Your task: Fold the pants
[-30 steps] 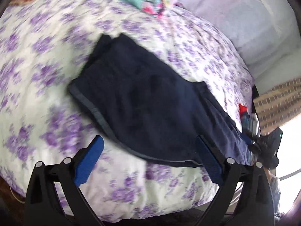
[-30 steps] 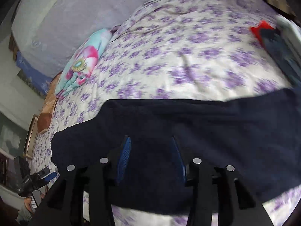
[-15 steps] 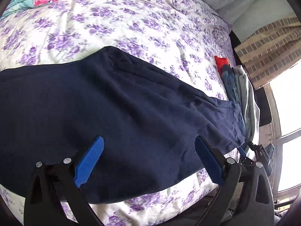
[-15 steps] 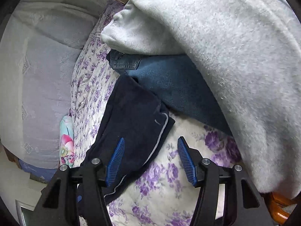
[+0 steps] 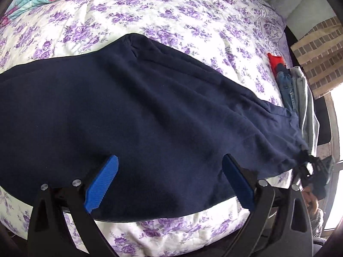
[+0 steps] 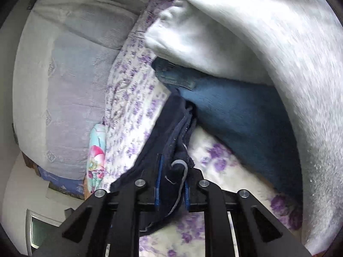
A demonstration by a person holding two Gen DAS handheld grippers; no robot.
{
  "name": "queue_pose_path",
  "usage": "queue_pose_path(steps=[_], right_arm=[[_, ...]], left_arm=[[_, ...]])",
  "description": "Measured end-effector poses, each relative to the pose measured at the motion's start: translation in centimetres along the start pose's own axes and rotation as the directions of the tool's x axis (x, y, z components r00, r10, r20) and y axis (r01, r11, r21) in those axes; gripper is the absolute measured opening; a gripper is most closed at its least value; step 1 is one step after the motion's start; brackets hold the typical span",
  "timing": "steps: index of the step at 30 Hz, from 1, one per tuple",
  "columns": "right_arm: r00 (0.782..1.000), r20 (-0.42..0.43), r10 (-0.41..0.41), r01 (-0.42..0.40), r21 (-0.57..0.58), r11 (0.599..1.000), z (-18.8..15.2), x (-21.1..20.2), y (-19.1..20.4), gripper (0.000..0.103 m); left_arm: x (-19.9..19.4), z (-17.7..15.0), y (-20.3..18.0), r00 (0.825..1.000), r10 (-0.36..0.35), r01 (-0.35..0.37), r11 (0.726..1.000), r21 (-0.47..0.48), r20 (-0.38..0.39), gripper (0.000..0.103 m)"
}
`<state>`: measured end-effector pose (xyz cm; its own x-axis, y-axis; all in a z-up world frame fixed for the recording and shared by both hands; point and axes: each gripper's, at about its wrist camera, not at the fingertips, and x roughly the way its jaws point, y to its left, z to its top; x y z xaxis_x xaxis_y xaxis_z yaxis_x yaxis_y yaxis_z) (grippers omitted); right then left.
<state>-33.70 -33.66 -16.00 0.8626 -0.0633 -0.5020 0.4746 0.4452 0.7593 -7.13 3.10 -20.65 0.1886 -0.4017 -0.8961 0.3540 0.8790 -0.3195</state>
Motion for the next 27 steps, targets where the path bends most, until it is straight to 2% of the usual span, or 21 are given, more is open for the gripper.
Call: queue_pose_path(steps=[3,5,6,7,9,10,12,14,16,18,19,21,23,24,25,27], right_arm=[[0.999,0.019,-0.045,0.045,-0.034,0.998,0.3,0.6,0.9,0.016],[0.991,0.015,-0.133,0.132,0.052,0.990,-0.6,1.1,-1.4,0.016],[0.988,0.017,-0.156,0.154,0.110,0.982,-1.1,1.1,-2.6,0.016],[0.986,0.017,-0.165,0.160,0.170,0.972,-1.9,0.7,-3.9,0.015],[0.987,0.039,-0.154,0.139,0.261,0.955,-3.0,-0.2,-4.9,0.015],[0.986,0.058,-0.158,0.139,0.240,0.961,-3.2,-0.6,-4.0,0.015],[0.978,0.086,-0.189,0.179,0.110,0.978,-2.8,-0.6,-0.6,0.015],[0.976,0.096,-0.197,0.197,0.008,0.980,-2.2,-0.2,2.6,0.015],[0.974,0.113,-0.196,0.205,-0.066,0.977,-2.0,0.1,5.4,0.015],[0.972,0.130,-0.196,0.217,-0.169,0.962,-1.9,0.8,8.7,0.015],[0.972,0.131,-0.193,0.219,-0.226,0.949,-2.0,1.4,10.4,0.015],[0.978,0.117,-0.173,0.202,-0.324,0.924,-2.1,2.9,13.7,0.015],[0.984,0.093,-0.153,0.178,-0.418,0.891,-2.4,4.4,17.0,0.015],[0.986,0.083,-0.143,0.165,-0.474,0.865,-2.8,5.6,19.1,0.015],[0.988,0.073,-0.135,0.153,-0.527,0.836,-3.4,6.5,20.9,0.015],[0.992,0.043,-0.121,0.121,-0.634,0.764,-5.5,8.7,24.4,0.016]], left_arm=[[1.4,0.3,1.1,0.996,0.078,-0.077,0.997,0.022,-0.039,0.095],[3.0,0.3,2.0,0.986,0.129,-0.121,0.990,0.070,-0.107,0.095],[3.2,0.2,2.2,0.985,0.129,-0.117,0.988,0.102,-0.118,0.095],[2.9,0.2,2.4,0.987,0.117,-0.102,0.987,0.127,-0.112,0.095],[1.7,0.5,3.2,0.986,0.148,-0.136,0.980,0.148,-0.071,0.095],[0.8,0.8,4.1,0.988,0.147,-0.141,0.982,0.128,-0.036,0.095],[-1.6,1.3,6.2,0.996,0.085,-0.087,0.995,0.057,0.041,0.095],[-3.1,2.0,7.5,0.996,0.033,-0.035,0.999,0.015,0.077,0.095],[-3.7,3.1,7.2,0.996,-0.023,0.020,0.999,0.025,0.090,0.095],[-3.5,4.1,5.0,0.995,-0.031,0.022,0.995,0.094,0.090,0.095],[-2.7,4.5,3.5,0.997,-0.018,0.007,0.990,0.141,0.077,0.096],[0.1,4.6,0.7,0.998,0.067,-0.069,0.967,0.247,0.019,0.096],[3.9,4.0,-0.5,0.981,0.194,-0.176,0.925,0.336,-0.021,0.096],[4.8,3.5,-0.4,0.973,0.229,-0.212,0.909,0.360,-0.006,0.098],[4.3,3.0,-0.4,0.975,0.220,-0.216,0.906,0.364,0.030,0.097],[1.7,2.7,0.7,0.981,0.186,-0.195,0.925,0.326,0.058,0.096]])
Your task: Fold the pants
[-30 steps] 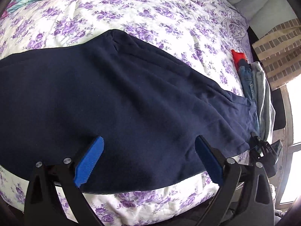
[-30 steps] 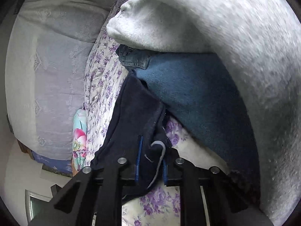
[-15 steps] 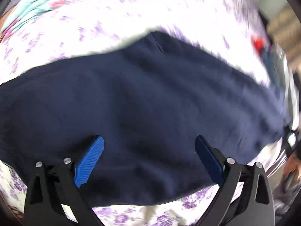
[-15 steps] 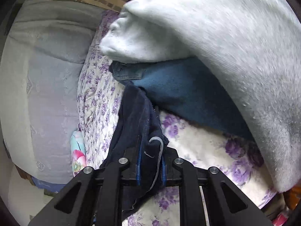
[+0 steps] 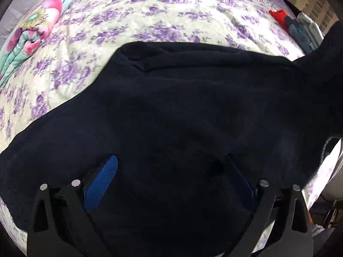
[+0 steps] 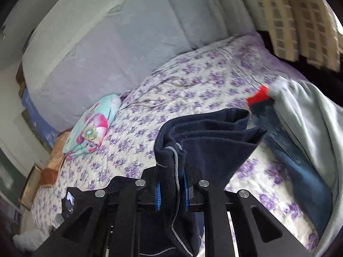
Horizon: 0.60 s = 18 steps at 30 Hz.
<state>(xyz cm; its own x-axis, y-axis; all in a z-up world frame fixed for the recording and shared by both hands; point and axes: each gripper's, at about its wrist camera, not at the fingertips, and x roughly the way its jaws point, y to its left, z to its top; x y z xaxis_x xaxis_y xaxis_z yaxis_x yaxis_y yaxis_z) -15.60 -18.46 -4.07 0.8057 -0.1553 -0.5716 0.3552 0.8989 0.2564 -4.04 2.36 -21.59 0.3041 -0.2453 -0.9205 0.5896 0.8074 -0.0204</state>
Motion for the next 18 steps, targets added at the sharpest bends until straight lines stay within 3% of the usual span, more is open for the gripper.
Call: queue_pose_path(steps=[2,4,7,9,12,15,18], right_arm=[[0.999,-0.036,0.028,-0.034,-0.187,0.982,-0.5,2.1,5.3,0.016],[0.995,-0.091,0.037,-0.068,-0.379,0.923,-2.6,4.6,10.7,0.015],[0.967,-0.254,0.015,-0.178,-0.636,0.751,-10.2,8.5,17.2,0.015],[0.935,-0.352,-0.038,-0.238,-0.704,0.669,-15.4,10.6,18.5,0.015],[0.930,-0.359,-0.078,-0.230,-0.735,0.638,-17.9,10.7,18.7,0.015],[0.932,-0.355,-0.067,-0.227,-0.719,0.657,-16.4,10.0,18.9,0.015],[0.908,-0.403,-0.113,-0.260,-0.754,0.603,-17.7,10.8,19.2,0.016]], left_arm=[[-3.5,-0.7,3.4,0.995,-0.025,0.035,0.994,-0.100,0.101,0.096],[-6.8,-2.3,8.3,0.983,-0.007,0.056,0.965,-0.258,0.186,0.096],[-10.1,-6.2,15.4,0.966,-0.041,0.162,0.868,-0.469,0.257,0.096],[-11.2,-9.2,18.4,0.962,-0.036,0.186,0.810,-0.555,0.270,0.096],[-11.5,-13.1,20.9,0.973,0.025,0.128,0.768,-0.627,0.229,0.096],[-10.6,-16.6,22.6,0.980,-0.002,0.141,0.714,-0.686,0.199,0.096],[-9.4,-17.4,22.2,0.981,-0.045,0.167,0.693,-0.702,0.189,0.096]])
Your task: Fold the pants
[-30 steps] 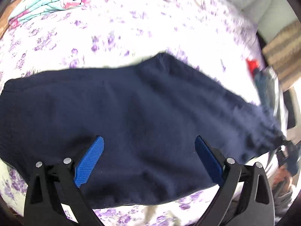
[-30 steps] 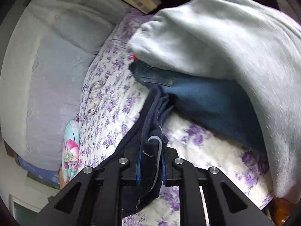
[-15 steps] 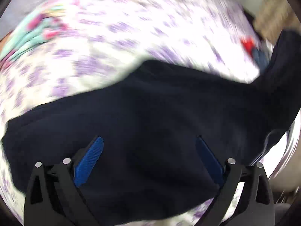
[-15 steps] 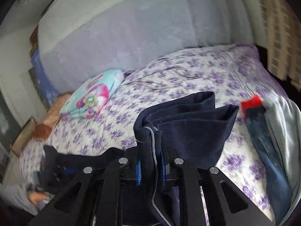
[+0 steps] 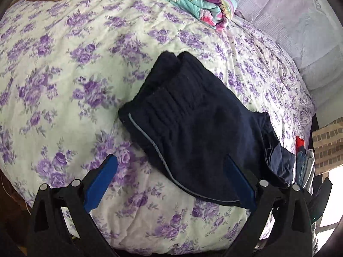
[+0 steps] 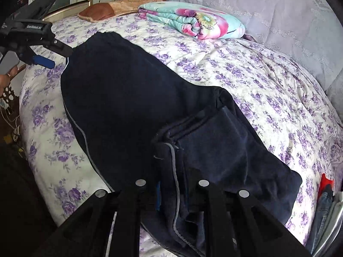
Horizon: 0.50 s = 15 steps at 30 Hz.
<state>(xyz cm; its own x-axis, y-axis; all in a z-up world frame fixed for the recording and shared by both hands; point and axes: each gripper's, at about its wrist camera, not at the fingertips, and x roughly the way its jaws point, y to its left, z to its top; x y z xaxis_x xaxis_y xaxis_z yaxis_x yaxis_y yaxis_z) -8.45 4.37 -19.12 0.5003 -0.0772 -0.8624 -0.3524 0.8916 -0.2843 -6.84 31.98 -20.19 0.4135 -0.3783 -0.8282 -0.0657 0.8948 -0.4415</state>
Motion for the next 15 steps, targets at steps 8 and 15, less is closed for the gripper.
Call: queue_pose_path(steps=[8,15], right_arm=[[0.936,0.043,0.350,-0.352,0.149,0.924,-0.2,-3.4,-2.7,0.050],[0.922,0.231,0.311,-0.383,0.667,0.639,-2.5,-2.9,-16.7,0.036]], left_arm=[[1.4,-1.1,-3.0,0.998,-0.042,0.049,0.991,0.125,-0.055,0.096],[2.3,-2.3,-13.9,0.976,-0.163,0.212,0.856,0.471,-0.142,0.096]])
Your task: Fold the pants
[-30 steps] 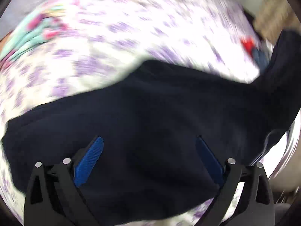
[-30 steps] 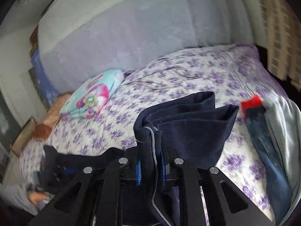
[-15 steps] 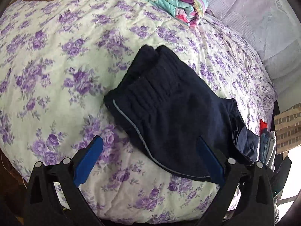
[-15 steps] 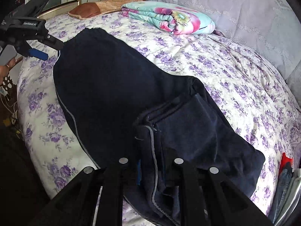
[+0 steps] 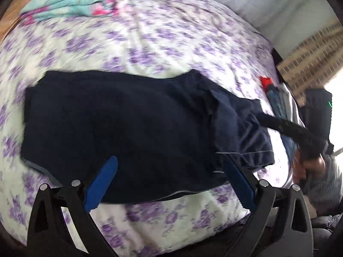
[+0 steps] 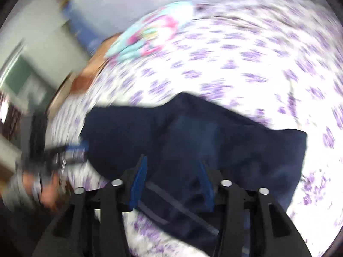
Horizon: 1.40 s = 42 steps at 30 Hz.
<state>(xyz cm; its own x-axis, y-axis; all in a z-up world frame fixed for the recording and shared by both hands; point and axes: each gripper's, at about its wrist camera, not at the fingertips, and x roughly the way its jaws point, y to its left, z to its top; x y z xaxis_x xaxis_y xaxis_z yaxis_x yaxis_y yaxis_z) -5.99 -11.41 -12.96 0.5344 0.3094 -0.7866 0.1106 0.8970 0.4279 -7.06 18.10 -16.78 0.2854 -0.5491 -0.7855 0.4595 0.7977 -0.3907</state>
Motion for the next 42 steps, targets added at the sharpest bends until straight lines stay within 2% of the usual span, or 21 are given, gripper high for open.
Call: queue_pose_path(steps=[2,4,6,8,9,10,11,13,16,19,21,24,27,28,29,31,33,35,37,40,42], right_arm=[[1.000,-0.011,0.029,-0.029,0.039,0.999,1.1,0.8,-0.7,0.034],[0.998,-0.057,0.040,-0.039,0.009,0.999,2.0,2.4,0.0,0.034],[0.994,-0.101,0.049,-0.051,-0.018,0.999,2.5,4.0,0.2,0.034],[0.982,-0.187,0.000,-0.005,-0.024,1.000,2.4,6.9,-0.3,0.034],[0.977,-0.212,-0.017,0.014,-0.016,1.000,2.1,8.2,-1.0,0.031],[0.975,-0.223,-0.021,0.020,-0.007,1.000,1.9,9.2,-1.9,0.027],[0.979,-0.202,0.004,-0.004,0.002,1.000,1.9,9.4,-2.4,0.026],[0.986,-0.165,0.019,-0.015,0.024,1.000,2.0,8.5,-2.7,0.025],[0.997,-0.052,0.049,-0.046,0.059,0.997,1.7,4.2,-2.9,0.029],[0.999,0.025,0.040,-0.042,0.068,0.997,-0.6,-1.2,-3.7,0.030],[0.999,0.032,-0.006,0.004,0.057,0.998,-3.0,-3.6,-4.1,0.030],[0.994,-0.008,-0.110,0.110,0.031,0.993,-6.9,-5.0,-4.5,0.030],[0.970,-0.075,-0.233,0.235,0.009,0.972,-10.2,-3.0,-5.7,0.031],[0.968,-0.053,-0.247,0.247,-0.005,0.969,-10.8,-2.6,-6.0,0.031],[0.968,-0.016,-0.252,0.251,-0.015,0.968,-11.2,-2.6,-6.1,0.031],[0.962,-0.017,-0.273,0.273,-0.012,0.962,-10.9,-2.8,-5.9,0.031],[0.951,0.007,-0.309,0.309,-0.024,0.951,-10.5,-4.0,-4.9,0.031],[0.945,0.068,-0.319,0.324,-0.092,0.942,-10.4,-5.5,-3.3,0.033],[0.933,0.054,-0.357,0.361,-0.176,0.916,-10.7,-5.3,-2.1,0.044],[0.917,-0.068,-0.393,0.377,-0.171,0.910,-11.7,-2.2,-3.8,0.051],[0.926,-0.055,-0.373,0.366,-0.112,0.924,-11.3,-2.4,-4.3,0.052]], left_arm=[[1.9,1.1,-3.6,0.996,-0.079,0.082,0.993,0.080,-0.033,0.096],[4.6,1.6,-7.3,0.982,-0.169,0.179,0.974,0.141,-0.082,0.096],[7.2,1.5,-9.7,0.974,-0.183,0.205,0.963,0.177,-0.131,0.096],[10.5,0.7,-10.6,0.960,-0.178,0.215,0.963,0.162,-0.215,0.096],[12.2,0.0,-10.3,0.965,-0.129,0.165,0.976,0.145,-0.230,0.096],[12.7,-0.6,-10.1,0.972,-0.113,0.144,0.979,0.142,-0.205,0.097],[12.4,-1.0,-10.2,0.979,-0.120,0.146,0.977,0.154,-0.167,0.098],[12.3,-1.5,-10.7,0.985,-0.076,0.103,0.979,0.175,-0.154,0.098],[11.9,-1.4,-11.0,0.985,-0.072,0.097,0.983,0.158,-0.155,0.098],[9.8,-0.6,-10.8,0.992,-0.096,0.107,0.985,0.133,-0.085,0.098],[9.2,0.7,-10.2,0.991,-0.121,0.126,0.988,0.086,-0.058,0.098],[11.0,3.2,-9.2,0.992,-0.101,0.103,0.994,0.021,-0.079,0.098],[14.6,4.4,-8.8,0.985,-0.043,0.046,0.999,0.009,-0.167,0.098],[15.5,4.4,-9.1,0.985,-0.017,0.025,0.999,0.043,-0.174,0.098],[15.6,4.2,-10.2,0.990,0.028,-0.011,0.992,0.123,-0.138,0.099],[16.7,3.8,-11.6,0.983,0.134,-0.101,0.964,0.247,-0.121,0.099],[16.6,3.2,-12.3,0.981,0.167,-0.133,0.948,0.289,-0.096,0.098],[15.8,3.5,-11.4,0.988,0.109,-0.082,0.971,0.225,-0.108,0.098],[13.8,3.7,-9.8,0.995,0.037,-0.026,0.992,0.124,-0.092,0.098],[9.8,3.0,-6.2,0.999,0.040,-0.039,0.999,0.031,-0.016,0.098],[7.4,2.8,-3.7,0.998,0.058,-0.057,0.998,-0.036,0.028,0.098]])
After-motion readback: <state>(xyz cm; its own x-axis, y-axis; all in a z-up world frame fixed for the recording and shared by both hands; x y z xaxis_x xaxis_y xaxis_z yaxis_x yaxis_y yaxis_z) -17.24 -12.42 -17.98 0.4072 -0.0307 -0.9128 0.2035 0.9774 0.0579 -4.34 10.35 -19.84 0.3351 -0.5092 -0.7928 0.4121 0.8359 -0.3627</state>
